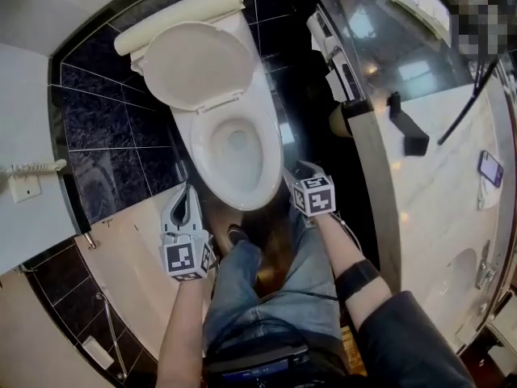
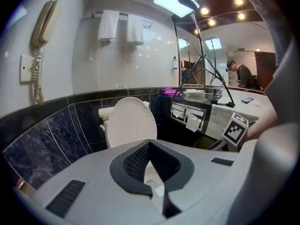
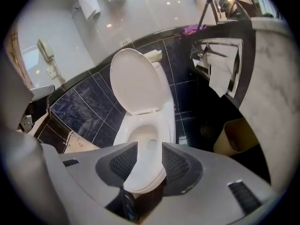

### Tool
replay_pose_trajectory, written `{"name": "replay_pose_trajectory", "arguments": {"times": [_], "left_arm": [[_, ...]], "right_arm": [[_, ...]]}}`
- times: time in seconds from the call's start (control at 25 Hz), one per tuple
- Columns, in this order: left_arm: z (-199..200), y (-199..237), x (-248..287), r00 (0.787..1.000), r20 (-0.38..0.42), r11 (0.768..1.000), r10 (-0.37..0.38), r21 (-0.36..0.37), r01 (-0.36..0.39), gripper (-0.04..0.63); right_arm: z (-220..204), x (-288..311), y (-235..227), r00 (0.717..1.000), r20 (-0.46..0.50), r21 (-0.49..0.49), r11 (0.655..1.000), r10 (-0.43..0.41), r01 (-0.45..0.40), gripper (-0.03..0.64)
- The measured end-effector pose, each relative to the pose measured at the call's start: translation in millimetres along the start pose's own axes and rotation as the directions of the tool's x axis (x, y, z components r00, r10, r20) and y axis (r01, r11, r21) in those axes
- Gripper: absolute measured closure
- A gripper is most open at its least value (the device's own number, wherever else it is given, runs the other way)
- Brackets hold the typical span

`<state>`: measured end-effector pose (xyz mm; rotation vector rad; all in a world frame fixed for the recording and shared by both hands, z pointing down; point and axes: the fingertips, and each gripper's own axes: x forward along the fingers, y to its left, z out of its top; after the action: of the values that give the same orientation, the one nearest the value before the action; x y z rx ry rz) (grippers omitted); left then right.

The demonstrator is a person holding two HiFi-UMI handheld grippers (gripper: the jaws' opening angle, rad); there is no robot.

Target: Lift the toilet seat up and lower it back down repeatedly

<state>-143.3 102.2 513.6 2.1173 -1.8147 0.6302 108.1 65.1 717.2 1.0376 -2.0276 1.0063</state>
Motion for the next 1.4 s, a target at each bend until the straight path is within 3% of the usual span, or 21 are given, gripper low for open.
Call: {"name": "replay_pose_trajectory", "arguments": {"times": [0.24, 0.44, 0.72, 1.4], "left_arm": [[-53.5, -12.0, 32.5, 1.000, -0.021, 1.000, -0.018, 0.006, 0.018, 0.595], [-80.7, -13.8, 50.5, 0.998, -0.058, 1.000, -0.021, -0.017, 0.020, 0.595], [-115.9, -14.3, 68.3, 0.997, -0.072, 0.999, -0.031, 0.009, 0.031, 0.595], [-155.4, -12.7, 87.2, 0.989, -0.139, 0.999, -0.043, -0.026, 0.040, 0.595]], "right_arm": [[-56.2, 65.5, -22.0, 0.999, -0.045, 0.142, 0.990, 0.024, -0.018, 0.436], [-89.1, 108.8, -35.3, 0.997, -0.067, 0.259, 0.965, 0.045, -0.026, 0.436], [-118.5, 149.6, -47.6, 0.994, -0.083, 0.391, 0.920, 0.077, -0.039, 0.436], [-125.0, 176.6, -41.3, 0.982, 0.009, 0.560, 0.813, 0.190, -0.162, 0.472]]}}
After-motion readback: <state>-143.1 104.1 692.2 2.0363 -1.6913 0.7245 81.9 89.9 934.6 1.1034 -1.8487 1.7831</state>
